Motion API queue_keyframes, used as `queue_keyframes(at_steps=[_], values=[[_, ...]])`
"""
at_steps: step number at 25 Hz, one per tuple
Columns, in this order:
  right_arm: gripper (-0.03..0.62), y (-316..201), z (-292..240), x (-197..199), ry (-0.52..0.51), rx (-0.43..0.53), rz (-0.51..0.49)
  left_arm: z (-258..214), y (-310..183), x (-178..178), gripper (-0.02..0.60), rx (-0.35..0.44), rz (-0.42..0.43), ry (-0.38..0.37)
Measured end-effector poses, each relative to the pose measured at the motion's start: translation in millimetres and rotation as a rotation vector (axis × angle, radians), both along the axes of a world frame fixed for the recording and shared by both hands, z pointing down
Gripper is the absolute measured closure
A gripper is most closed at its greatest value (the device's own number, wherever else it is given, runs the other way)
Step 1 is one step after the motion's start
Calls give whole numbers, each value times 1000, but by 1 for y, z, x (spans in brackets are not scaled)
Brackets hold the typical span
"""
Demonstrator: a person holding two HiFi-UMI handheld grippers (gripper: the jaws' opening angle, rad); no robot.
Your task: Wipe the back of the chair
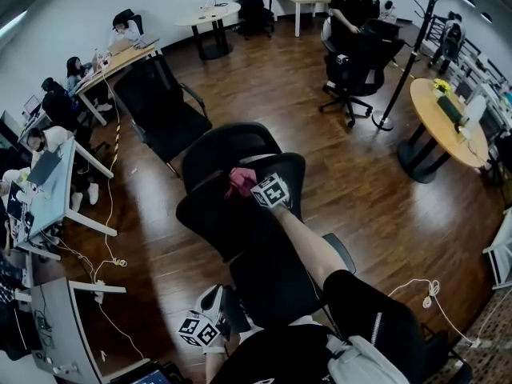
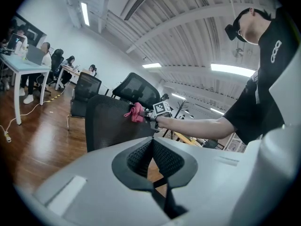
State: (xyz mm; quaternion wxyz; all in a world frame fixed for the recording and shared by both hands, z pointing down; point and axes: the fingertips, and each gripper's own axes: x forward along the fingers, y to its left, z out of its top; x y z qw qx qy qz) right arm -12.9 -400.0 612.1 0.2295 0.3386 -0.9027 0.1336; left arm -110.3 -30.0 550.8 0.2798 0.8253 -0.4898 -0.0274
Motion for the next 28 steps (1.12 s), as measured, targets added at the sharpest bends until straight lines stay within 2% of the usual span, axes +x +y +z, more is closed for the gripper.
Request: queue_keyframes(at_steps=[10,28], values=[[549,-31,0,100,23,9,112,2,-13,43,589,2,52,-9],[549,-50,1,212,36,12,289,5,-23,75,589,0,105,-10]])
